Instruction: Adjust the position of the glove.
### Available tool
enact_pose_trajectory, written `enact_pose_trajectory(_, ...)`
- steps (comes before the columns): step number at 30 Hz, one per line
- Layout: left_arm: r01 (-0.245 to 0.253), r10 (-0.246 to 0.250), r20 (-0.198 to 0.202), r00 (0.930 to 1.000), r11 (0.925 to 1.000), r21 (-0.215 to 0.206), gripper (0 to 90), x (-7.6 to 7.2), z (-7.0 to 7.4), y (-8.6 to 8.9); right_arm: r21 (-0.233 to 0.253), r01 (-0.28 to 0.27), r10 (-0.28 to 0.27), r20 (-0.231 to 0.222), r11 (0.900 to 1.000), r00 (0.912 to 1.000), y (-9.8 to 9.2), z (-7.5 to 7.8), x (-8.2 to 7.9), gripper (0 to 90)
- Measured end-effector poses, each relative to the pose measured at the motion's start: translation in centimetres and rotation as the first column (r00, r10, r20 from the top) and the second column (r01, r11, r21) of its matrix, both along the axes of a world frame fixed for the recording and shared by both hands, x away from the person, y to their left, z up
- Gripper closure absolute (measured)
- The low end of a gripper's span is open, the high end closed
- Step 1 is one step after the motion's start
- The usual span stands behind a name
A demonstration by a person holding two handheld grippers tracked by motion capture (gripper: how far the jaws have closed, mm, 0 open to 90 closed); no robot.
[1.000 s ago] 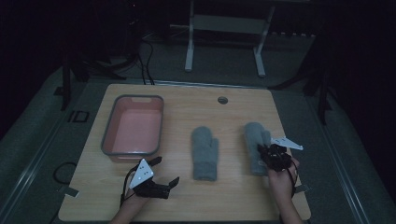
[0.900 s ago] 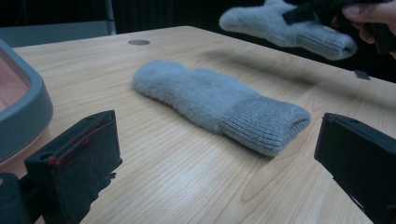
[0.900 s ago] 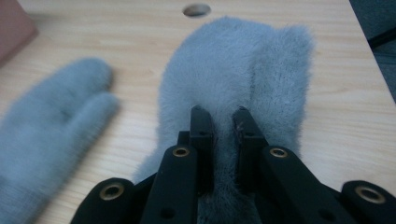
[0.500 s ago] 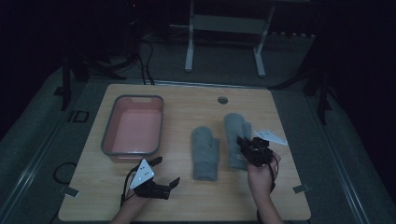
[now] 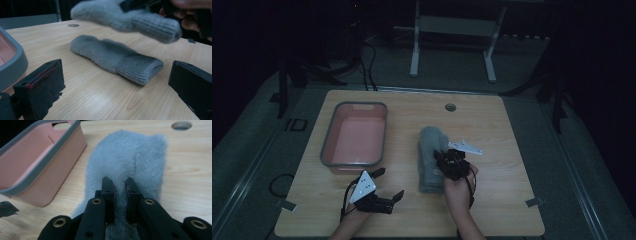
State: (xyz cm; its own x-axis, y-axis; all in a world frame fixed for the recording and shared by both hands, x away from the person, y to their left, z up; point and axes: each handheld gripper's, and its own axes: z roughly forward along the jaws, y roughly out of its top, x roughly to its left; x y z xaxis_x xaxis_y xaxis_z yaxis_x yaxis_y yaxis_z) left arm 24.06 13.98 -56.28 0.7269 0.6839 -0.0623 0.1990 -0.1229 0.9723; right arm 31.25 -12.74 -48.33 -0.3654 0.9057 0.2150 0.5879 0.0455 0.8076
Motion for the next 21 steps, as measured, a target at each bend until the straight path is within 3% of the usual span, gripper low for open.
enact_pose_trajectory(7,0.004,-0.004,-0.001,1.0,1.0,-0.003,0.5,-0.1,0.0,0.0,-0.015,0.032,-0.033,-0.051,0.999,0.9982,1.0,-2.2,0.6,81.1)
enact_pose_trajectory(10,0.006,-0.006,-0.002,1.0,1.0,-0.002,0.5,-0.1,0.0,0.0,0.009,0.026,-0.025,-0.086,1.0,0.996,1.1,-3.5,0.8,80.0)
enact_pose_trajectory(14,0.007,-0.007,-0.005,1.0,0.9999,0.008,0.5,-0.1,0.0,-0.1,-0.011,0.048,-0.049,-0.09,0.999,0.9948,1.2,-5.1,0.9,77.1)
enact_pose_trajectory(21,0.002,-0.001,-0.014,0.9999,0.9998,0.021,0.5,0.0,-0.1,-0.3,0.004,0.006,-0.006,-0.094,1.0,0.9956,1.3,-5.3,1.0,63.2)
